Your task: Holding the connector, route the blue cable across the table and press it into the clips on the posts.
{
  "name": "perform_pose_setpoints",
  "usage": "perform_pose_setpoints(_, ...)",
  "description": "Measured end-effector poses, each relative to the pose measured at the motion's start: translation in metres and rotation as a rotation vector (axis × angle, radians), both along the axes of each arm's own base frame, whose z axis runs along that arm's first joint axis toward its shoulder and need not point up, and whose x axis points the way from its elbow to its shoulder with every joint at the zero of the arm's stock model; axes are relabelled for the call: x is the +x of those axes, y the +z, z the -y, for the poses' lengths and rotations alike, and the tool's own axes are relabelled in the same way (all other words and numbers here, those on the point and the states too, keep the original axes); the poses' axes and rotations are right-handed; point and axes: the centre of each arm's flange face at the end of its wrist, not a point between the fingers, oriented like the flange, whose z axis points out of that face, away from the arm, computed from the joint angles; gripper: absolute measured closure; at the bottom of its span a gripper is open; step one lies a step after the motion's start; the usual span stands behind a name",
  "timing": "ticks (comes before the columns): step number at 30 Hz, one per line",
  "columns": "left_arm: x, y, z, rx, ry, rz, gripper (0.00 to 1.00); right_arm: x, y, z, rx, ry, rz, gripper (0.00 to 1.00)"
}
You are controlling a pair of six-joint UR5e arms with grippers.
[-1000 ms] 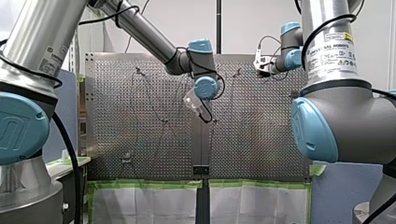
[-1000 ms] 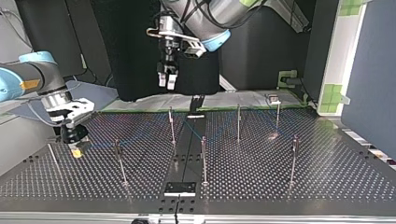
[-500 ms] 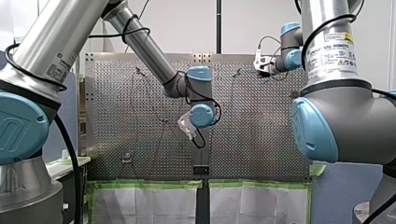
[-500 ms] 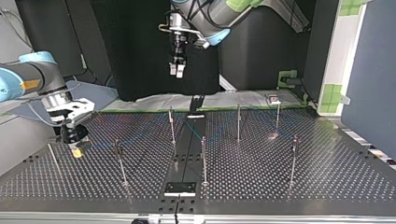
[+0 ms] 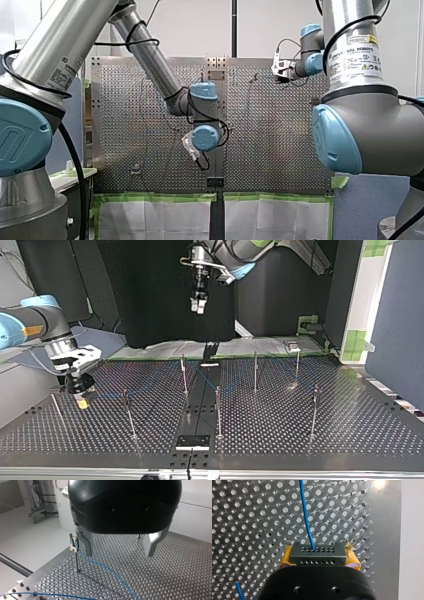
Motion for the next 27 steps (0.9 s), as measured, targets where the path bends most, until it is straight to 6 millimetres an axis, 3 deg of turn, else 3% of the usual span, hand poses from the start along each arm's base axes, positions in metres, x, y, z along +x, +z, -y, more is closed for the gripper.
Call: perform_pose_setpoints(27, -0.052, -0.051, -0.063, 0.019, 0.006, 0.001, 0.0, -0.001, -0.001, 0.001, 0.001, -0.002, 0.0, 1.0)
